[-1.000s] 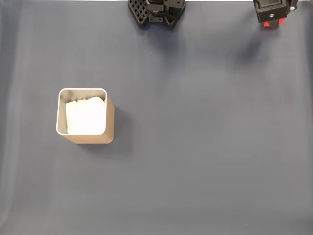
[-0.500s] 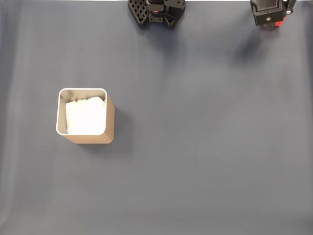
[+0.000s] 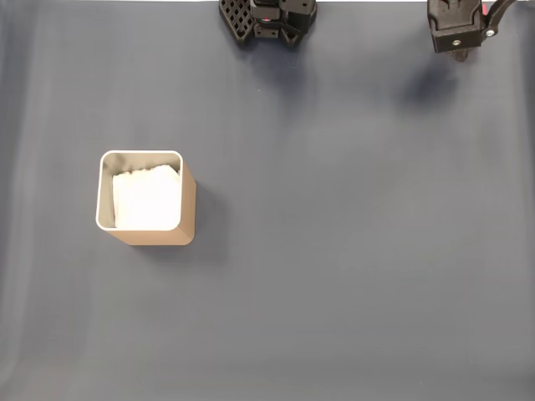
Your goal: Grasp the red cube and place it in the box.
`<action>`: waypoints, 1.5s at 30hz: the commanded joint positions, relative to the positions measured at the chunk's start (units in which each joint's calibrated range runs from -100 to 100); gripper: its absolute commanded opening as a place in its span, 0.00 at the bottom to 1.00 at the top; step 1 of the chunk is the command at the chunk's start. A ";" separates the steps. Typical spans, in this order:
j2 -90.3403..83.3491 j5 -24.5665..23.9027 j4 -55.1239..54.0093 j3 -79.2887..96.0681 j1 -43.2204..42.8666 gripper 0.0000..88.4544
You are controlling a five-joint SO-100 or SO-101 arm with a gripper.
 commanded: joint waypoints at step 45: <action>9.33 -1.42 -2.64 -5.97 -3.37 0.30</action>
